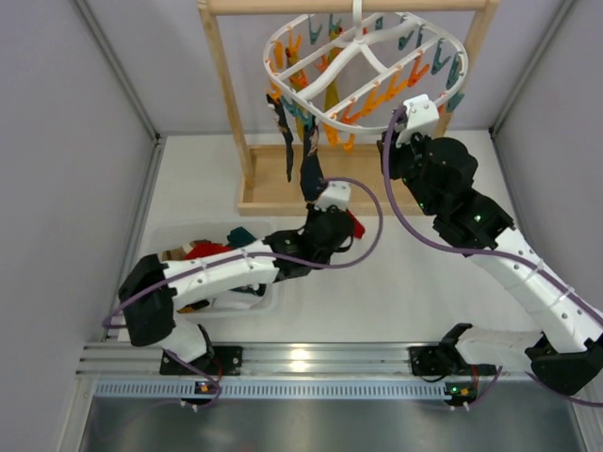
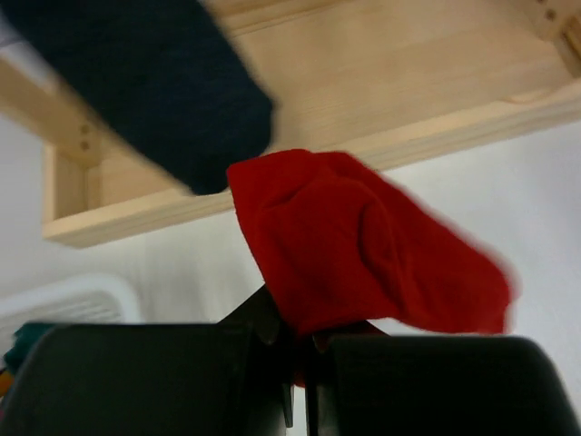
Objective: Remove the socks clipped to the hanger
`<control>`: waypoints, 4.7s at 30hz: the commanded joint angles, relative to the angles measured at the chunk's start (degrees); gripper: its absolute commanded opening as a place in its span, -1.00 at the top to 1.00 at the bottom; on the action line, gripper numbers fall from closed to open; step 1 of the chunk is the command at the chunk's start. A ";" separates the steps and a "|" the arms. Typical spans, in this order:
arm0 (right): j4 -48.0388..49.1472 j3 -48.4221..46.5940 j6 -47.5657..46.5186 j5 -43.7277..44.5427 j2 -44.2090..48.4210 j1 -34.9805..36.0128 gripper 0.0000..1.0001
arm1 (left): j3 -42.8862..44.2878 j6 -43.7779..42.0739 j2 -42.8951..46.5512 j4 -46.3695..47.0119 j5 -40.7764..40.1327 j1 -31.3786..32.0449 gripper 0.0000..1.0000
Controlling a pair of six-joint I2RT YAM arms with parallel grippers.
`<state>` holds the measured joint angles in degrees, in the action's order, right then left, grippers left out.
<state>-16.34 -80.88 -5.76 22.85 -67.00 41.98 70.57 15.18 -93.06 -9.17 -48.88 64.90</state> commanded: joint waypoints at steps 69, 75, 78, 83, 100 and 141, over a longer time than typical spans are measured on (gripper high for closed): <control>-10.12 2.48 9.80 -20.39 11.72 -26.51 -0.80 | -11.41 -1.81 13.25 18.64 31.55 -23.59 -0.98; -9.68 2.57 10.07 -22.59 11.19 -26.60 -0.80 | -13.96 -7.17 9.92 29.81 37.18 -28.25 -0.98; -9.68 2.57 10.24 -24.60 11.37 -26.60 -0.79 | -13.35 -7.80 7.72 32.72 45.41 -31.23 -0.97; -9.59 2.83 10.07 -25.22 11.54 -26.60 -0.79 | -10.36 -8.15 4.73 33.69 48.62 -32.30 -0.77; -2.65 4.42 19.64 -41.65 15.67 -26.60 -0.75 | -10.71 0.73 4.10 33.16 30.98 -25.98 1.00; -18.91 -20.98 7.25 -11.77 -5.15 4.60 -0.53 | 28.50 -12.90 -24.20 7.50 -12.11 3.48 1.00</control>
<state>-36.62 -98.80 2.46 9.67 -72.29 45.36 100.90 1.58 -118.65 -0.78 -60.95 68.40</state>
